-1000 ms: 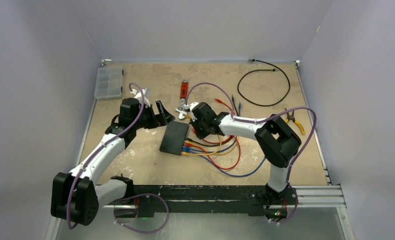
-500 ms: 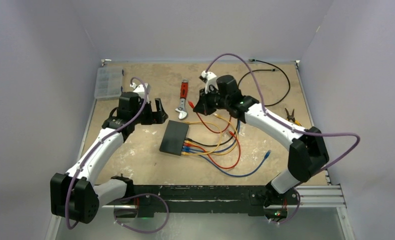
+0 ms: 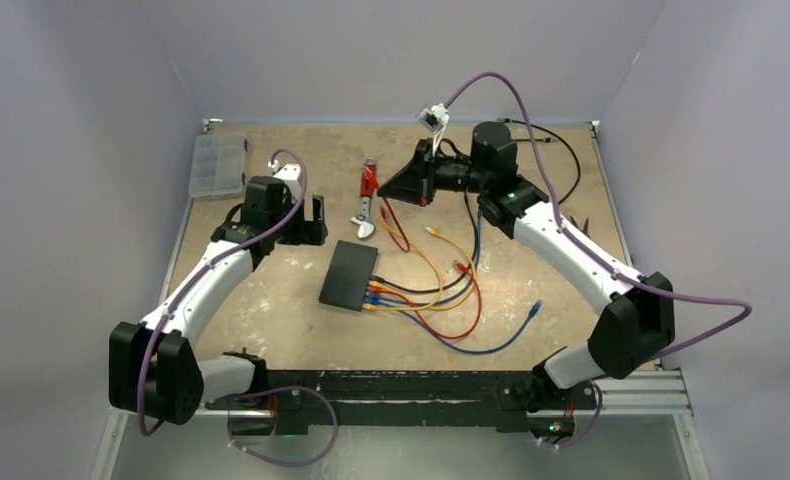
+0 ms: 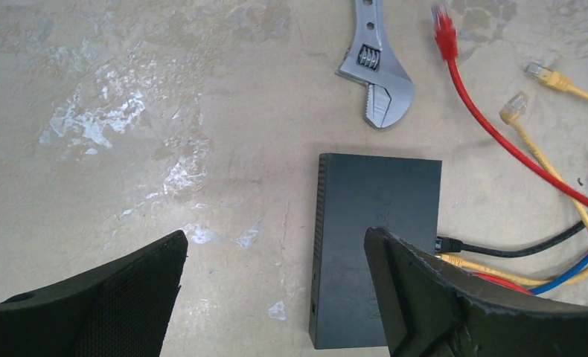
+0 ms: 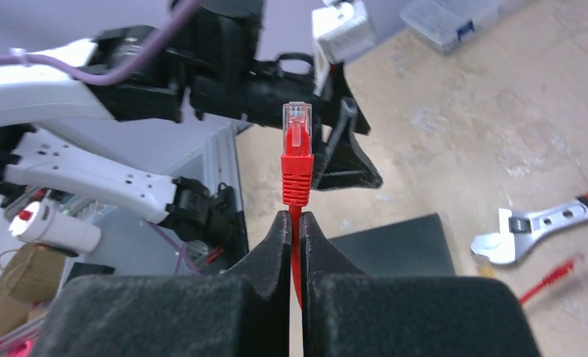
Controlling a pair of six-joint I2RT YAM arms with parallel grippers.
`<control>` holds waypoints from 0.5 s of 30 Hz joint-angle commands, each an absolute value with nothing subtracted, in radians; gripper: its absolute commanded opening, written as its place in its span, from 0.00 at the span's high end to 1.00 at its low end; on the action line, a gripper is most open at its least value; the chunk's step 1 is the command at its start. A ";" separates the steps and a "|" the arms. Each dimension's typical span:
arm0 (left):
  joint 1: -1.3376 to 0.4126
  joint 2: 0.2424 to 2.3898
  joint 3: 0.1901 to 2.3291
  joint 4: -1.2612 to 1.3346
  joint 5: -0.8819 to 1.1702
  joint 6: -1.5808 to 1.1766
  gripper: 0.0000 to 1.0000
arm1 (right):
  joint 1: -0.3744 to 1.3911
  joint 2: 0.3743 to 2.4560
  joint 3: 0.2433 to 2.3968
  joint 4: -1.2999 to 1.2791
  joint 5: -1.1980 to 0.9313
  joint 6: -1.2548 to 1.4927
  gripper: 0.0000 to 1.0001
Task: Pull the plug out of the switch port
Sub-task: Pick up the connector from the center of the board.
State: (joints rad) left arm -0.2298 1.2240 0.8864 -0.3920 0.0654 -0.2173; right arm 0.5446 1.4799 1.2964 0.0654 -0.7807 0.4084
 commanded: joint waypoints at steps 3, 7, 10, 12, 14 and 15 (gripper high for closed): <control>-0.224 1.235 0.881 -0.398 0.017 -0.205 0.11 | 0.515 1.427 1.362 0.272 -0.976 0.556 1.00; -0.224 1.232 0.882 -0.400 0.003 -0.201 0.11 | 0.508 1.410 1.372 0.369 -1.024 0.622 1.00; -0.224 1.234 0.881 -0.402 0.003 -0.199 0.11 | 0.502 1.401 1.379 0.437 -1.053 0.675 1.00; -0.224 1.234 0.882 -0.402 0.003 -0.199 0.11 | 0.498 1.399 1.386 0.471 -1.067 0.692 1.00; -0.224 1.232 0.881 -0.403 -0.025 -0.199 0.11 | 0.494 1.404 1.386 0.529 -1.096 0.737 1.00; -0.224 1.233 0.881 -0.404 -0.027 -0.198 0.11 | 0.493 1.406 1.385 0.559 -1.105 0.758 1.00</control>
